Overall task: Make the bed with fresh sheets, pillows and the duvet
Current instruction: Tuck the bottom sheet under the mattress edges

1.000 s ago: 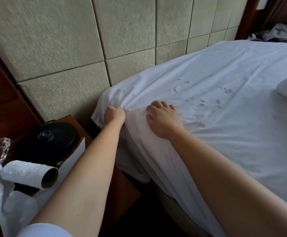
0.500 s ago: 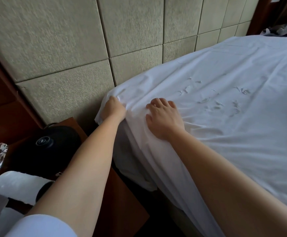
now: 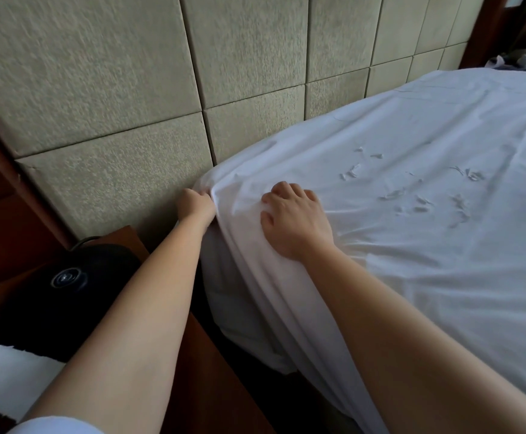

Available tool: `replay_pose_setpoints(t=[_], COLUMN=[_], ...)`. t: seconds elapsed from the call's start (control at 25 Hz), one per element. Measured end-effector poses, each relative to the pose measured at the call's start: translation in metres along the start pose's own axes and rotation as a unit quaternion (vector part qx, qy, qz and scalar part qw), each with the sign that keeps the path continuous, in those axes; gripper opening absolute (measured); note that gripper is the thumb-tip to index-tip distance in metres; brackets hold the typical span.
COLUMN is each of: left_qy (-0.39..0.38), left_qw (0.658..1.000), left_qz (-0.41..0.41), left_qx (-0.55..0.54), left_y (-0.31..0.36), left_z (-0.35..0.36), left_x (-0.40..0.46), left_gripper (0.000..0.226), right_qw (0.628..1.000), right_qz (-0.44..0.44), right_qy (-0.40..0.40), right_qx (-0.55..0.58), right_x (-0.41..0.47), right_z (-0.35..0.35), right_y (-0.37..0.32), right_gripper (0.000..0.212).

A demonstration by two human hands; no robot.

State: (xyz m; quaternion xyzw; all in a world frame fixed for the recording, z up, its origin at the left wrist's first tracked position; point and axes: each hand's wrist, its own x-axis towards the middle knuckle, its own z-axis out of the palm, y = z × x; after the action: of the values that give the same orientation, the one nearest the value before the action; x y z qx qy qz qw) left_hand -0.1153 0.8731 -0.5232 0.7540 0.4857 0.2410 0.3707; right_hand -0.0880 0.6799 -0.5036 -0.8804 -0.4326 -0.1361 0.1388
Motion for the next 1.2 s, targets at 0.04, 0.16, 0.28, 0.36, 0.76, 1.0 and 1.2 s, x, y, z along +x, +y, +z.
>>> replay_pose_setpoints(t=[0.04, 0.16, 0.28, 0.36, 0.76, 1.0, 1.2], left_qy=[-0.007, 0.046, 0.104, 0.097, -0.017, 0.037, 0.077], left_qw=[1.0, 0.992, 0.974, 0.968, 0.999, 0.958, 0.946], left_qz=[0.016, 0.066, 0.073, 0.07, 0.023, 0.14, 0.134], left_qx=[0.025, 0.099, 0.188, 0.219, 0.031, 0.249, 0.286], left_y=[-0.001, 0.004, 0.009, 0.007, -0.005, 0.012, 0.008], left_z=[-0.001, -0.013, -0.015, -0.007, -0.005, -0.022, -0.005], left_x=[0.003, 0.016, 0.025, 0.024, 0.053, 0.063, 0.071], left_gripper=[0.038, 0.031, 0.034, 0.037, 0.047, 0.025, 0.029], right_qw=[1.0, 1.0, 1.0, 1.0, 0.999, 0.999, 0.999], right_qz=[0.001, 0.001, -0.002, -0.007, 0.03, 0.015, -0.02], right_qy=[0.002, 0.007, 0.01, 0.011, 0.043, 0.042, 0.023], right_qx=[0.0, 0.003, 0.005, 0.007, 0.015, -0.006, -0.029], right_x=[0.003, 0.009, 0.012, 0.011, 0.028, 0.036, 0.045], right_z=[0.001, 0.004, 0.005, 0.006, 0.015, 0.016, 0.017], right_y=[-0.001, -0.003, -0.003, -0.003, -0.004, -0.006, -0.008], right_gripper=[0.038, 0.038, 0.037, 0.037, 0.035, 0.032, 0.035])
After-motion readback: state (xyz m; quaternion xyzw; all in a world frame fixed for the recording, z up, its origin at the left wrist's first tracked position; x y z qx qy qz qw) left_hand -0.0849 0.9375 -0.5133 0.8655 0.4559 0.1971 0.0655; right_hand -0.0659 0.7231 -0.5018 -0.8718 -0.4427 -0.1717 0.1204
